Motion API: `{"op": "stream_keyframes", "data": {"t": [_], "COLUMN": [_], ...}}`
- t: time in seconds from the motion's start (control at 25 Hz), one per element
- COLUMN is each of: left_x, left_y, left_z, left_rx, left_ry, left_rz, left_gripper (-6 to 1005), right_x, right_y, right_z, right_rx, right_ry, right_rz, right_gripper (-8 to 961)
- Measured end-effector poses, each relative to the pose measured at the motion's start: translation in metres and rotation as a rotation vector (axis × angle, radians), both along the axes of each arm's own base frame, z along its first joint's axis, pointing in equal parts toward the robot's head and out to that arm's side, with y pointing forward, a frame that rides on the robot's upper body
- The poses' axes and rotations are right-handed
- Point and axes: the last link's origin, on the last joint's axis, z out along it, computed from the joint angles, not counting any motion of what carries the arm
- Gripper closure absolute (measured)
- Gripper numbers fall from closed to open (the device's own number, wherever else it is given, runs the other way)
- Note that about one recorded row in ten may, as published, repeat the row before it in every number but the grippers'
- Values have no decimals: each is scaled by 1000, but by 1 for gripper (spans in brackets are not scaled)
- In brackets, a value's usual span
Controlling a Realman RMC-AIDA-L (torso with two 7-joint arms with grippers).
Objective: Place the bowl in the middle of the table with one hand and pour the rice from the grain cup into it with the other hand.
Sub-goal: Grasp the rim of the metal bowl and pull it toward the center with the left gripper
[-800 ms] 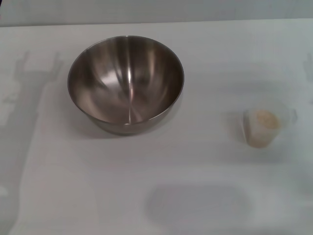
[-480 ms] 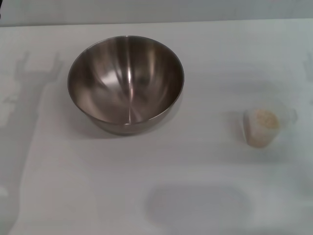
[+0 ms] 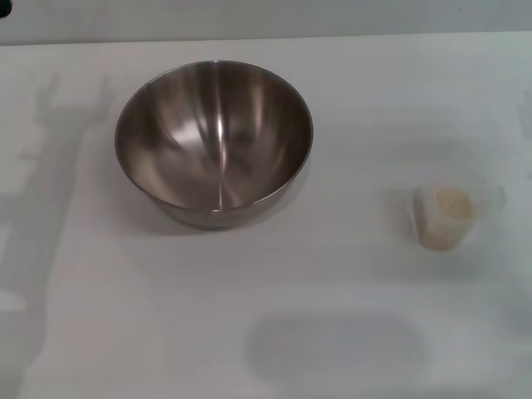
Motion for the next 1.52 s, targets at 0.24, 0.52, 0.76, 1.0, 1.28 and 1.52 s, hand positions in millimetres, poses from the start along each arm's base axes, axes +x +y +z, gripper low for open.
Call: {"op": "stream_keyframes", "data": {"t": [0.24, 0.52, 0.76, 1.0, 1.28, 1.52], "left_x": [13, 38, 60, 89, 101, 95], "left_y": [23, 42, 48, 41, 31, 31], "left_z": [9, 31, 42, 37, 24, 10], "left_rx": [-77, -241, -488, -701, -959, -1092], "left_ry": [-51, -84, -16, 202, 405, 501], "left_rz": [90, 227, 397, 486, 588, 699], "left_gripper": [158, 159, 159, 160, 161, 161], "right_x": [0, 1, 0, -1, -1, -1], "right_y": [-3, -3, -3, -1, 0, 0], "right_z": [0, 0, 1, 1, 2, 2], "right_rx": [7, 7, 8, 8, 8, 9], "right_ry": [1, 1, -1, -1, -4, -6], "right_rz": [3, 2, 4, 9, 10, 10], "right_gripper": [316, 315, 315, 316, 316, 315]}}
